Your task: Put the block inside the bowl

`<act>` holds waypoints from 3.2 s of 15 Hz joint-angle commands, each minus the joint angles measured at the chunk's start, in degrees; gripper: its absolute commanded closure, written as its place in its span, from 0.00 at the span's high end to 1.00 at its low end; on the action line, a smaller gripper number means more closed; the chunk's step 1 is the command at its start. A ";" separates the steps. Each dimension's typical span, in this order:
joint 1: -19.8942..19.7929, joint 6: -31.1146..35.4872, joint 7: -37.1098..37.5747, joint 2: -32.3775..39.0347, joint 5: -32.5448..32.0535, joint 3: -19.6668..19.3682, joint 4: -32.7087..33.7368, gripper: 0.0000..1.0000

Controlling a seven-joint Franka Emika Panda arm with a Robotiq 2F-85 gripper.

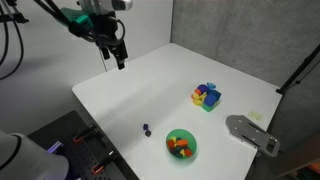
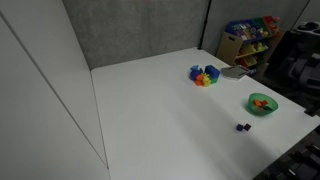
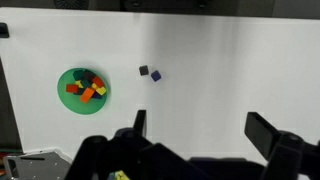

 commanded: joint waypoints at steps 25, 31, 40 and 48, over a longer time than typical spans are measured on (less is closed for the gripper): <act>-2.17 23.46 -1.79 21.21 -3.55 -0.91 -4.31 1.00; -2.15 37.56 -9.71 35.31 -9.06 -1.77 -4.59 1.00; -2.36 59.88 -13.06 56.40 -10.93 -2.95 -1.85 1.00; -0.97 66.92 -13.20 69.05 -10.90 -4.51 3.40 1.00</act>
